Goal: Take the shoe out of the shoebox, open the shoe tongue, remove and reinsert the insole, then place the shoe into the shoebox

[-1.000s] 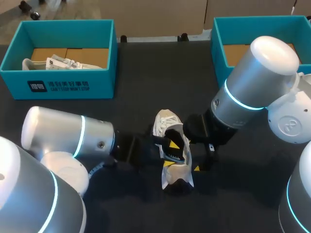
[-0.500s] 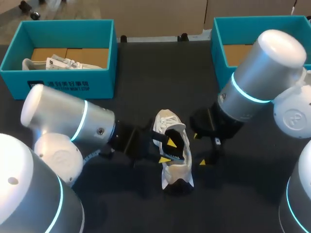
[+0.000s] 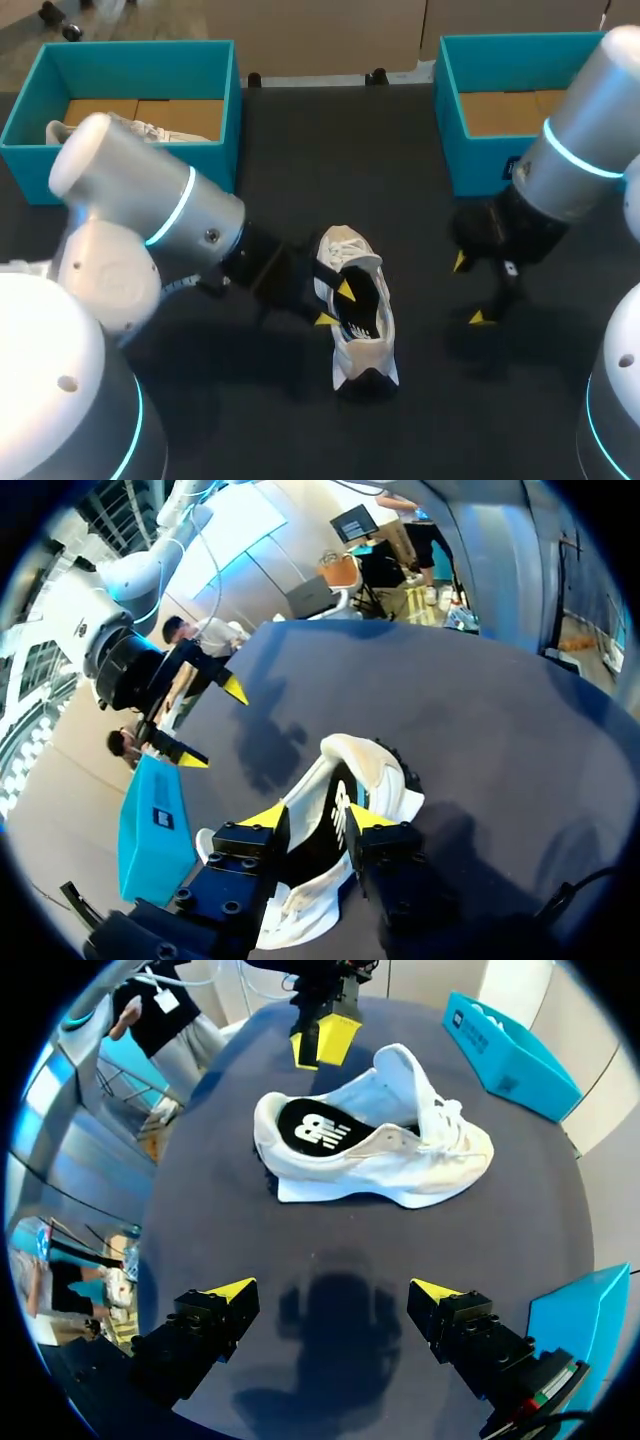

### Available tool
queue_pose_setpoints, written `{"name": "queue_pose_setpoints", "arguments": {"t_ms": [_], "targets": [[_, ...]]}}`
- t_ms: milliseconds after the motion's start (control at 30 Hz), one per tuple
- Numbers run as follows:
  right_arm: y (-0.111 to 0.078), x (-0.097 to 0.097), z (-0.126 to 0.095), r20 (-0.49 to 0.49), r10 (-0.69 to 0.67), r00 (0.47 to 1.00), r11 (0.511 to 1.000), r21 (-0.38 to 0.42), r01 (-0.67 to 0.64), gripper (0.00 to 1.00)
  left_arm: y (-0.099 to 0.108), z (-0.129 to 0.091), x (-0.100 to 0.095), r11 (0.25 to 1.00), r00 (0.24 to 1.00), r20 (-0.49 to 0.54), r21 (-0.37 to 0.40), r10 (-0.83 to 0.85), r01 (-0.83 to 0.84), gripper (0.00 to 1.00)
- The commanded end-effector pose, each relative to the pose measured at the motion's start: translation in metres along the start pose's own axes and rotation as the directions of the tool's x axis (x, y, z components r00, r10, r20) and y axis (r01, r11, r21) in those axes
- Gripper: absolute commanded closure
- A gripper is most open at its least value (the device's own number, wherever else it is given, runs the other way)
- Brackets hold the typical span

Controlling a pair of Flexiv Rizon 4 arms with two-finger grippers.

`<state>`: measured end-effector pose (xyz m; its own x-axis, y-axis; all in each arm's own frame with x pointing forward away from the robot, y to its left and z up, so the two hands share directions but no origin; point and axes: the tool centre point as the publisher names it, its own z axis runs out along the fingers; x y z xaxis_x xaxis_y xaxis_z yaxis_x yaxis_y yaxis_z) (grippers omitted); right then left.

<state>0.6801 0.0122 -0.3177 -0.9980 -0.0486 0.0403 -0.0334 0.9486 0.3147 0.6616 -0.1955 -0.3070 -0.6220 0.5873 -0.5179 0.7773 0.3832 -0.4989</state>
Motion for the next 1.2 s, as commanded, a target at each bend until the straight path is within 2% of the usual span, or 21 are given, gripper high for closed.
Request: {"name": "queue_pose_setpoints", "arguments": {"t_ms": [33, 233, 367, 500, 600, 867, 933, 967, 1000, 1033, 1067, 1200], "targets": [[-0.005, 0.005, -0.005, 0.007, -0.002, 1.000, 1.000, -0.008, 0.002, 0.00, -0.001, -0.010, -0.009, 1.000, 0.979, -0.202, -0.003, 0.010, -0.011, 0.63], [-0.005, 0.005, -0.005, 0.007, -0.002, 1.000, 1.000, -0.008, 0.002, 0.00, 0.004, -0.017, -0.021, 0.999, 0.939, -0.342, 0.024, 0.036, -0.029, 0.63], [-0.005, 0.005, -0.005, 0.007, -0.002, 1.000, 1.000, -0.008, 0.002, 0.00, 0.011, -0.022, -0.026, 0.999, 0.884, -0.464, 0.028, 0.052, -0.044, 0.63], [-0.005, 0.005, -0.005, 0.007, -0.002, 1.000, 1.000, -0.008, 0.002, 0.00, 0.015, -0.027, -0.030, 0.996, 0.823, -0.562, 0.026, 0.083, -0.082, 0.59], [-0.005, 0.005, -0.005, 0.007, -0.002, 1.000, 1.000, -0.008, 0.002, 0.00, 0.014, -0.031, -0.032, 0.993, 0.774, -0.623, 0.032, 0.110, -0.115, 0.61], [-0.005, 0.005, -0.005, 0.007, -0.002, 1.000, 1.000, -0.008, 0.002, 0.00, 0.011, -0.044, -0.032, 0.980, 0.650, -0.742, 0.045, 0.164, -0.195, 0.58], [-0.005, 0.005, -0.005, 0.007, -0.002, 1.000, 1.000, -0.008, 0.002, 0.00, 0.010, -0.048, -0.033, 0.977, 0.616, -0.769, 0.052, 0.170, -0.205, 0.62], [-0.005, 0.005, -0.005, 0.007, -0.002, 1.000, 1.000, -0.008, 0.002, 0.00, 0.009, -0.049, -0.034, 0.975, 0.597, -0.783, 0.054, 0.174, -0.213, 0.72], [-0.005, 0.005, -0.005, 0.007, -0.002, 1.000, 1.000, -0.008, 0.002, 0.00, 0.009, -0.051, -0.034, 0.974, 0.581, -0.794, 0.055, 0.176, -0.220, 0.91], [-0.012, 0.004, -0.008, 0.008, 0.022, 1.000, 1.000, 0.019, -0.022, 0.00, 0.009, -0.052, -0.034, 0.972, 0.562, -0.807, 0.056, 0.180, -0.230, 1.00], [-0.020, 0.003, -0.011, 0.004, 0.031, 1.000, 0.999, 0.033, -0.031, 0.00, 0.010, -0.053, -0.034, 0.969, 0.546, -0.817, 0.058, 0.185, -0.240, 1.00], [-0.050, 0.005, -0.025, -0.002, 0.089, 0.996, 0.996, -0.029, -0.089, 0.00, 0.013, -0.054, -0.037, 0.963, 0.546, -0.812, 0.067, 0.204, -0.260, 1.00]]}}
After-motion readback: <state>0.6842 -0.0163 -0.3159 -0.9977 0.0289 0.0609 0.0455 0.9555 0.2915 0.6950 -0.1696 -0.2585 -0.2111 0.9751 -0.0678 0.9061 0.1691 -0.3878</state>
